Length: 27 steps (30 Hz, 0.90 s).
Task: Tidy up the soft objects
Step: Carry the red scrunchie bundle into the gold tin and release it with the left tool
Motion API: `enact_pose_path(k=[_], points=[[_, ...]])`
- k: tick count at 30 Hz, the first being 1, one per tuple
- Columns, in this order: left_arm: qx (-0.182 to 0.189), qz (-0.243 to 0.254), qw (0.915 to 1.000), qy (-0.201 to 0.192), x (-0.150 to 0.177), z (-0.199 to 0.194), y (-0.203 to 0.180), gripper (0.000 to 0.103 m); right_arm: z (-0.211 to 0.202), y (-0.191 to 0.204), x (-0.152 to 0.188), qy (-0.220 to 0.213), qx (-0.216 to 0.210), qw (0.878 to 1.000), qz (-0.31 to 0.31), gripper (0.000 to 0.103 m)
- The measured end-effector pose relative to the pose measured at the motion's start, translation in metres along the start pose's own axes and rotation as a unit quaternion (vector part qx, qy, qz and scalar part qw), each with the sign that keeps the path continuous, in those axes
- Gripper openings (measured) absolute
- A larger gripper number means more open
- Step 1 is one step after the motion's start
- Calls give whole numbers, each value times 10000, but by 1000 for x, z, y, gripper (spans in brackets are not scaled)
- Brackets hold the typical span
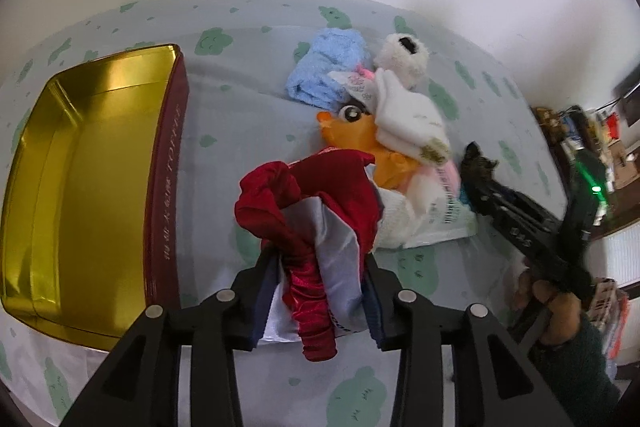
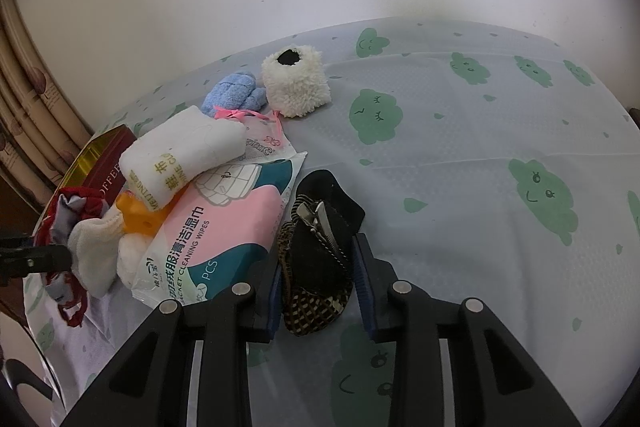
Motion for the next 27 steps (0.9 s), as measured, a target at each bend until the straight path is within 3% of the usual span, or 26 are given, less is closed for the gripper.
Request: enact_pose_path(k=[6, 8, 14, 20, 27], points=[[-130, 185, 9997, -78, 6, -6, -3, 39, 0, 0, 0, 0, -4, 10000, 2, 30], [-175, 168, 9997, -101, 6, -7, -2, 28, 0, 0, 0, -1, 2, 10000, -4, 30], [-56, -90, 9997, -242, 4, -21, 5, 18, 0, -1, 0, 1, -4, 10000, 0, 30], [-179, -57, 9987, -473, -6, -47, 8, 16, 0, 0, 0, 4, -18, 10000, 15, 31], [-636, -53, 9953, -722, -15, -78, 29, 16, 1, 0, 0, 4, -2, 10000, -4, 31]])
Point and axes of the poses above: each gripper's, at about its wrist camera, not at the fingertips, and z roughly the way its jaws point, y to its left, x to its underside, the point moved 2 cm from there along z, roughly the way its jaws point, and after that the axes turned 7 degrees about z, right-handed, at the moved point
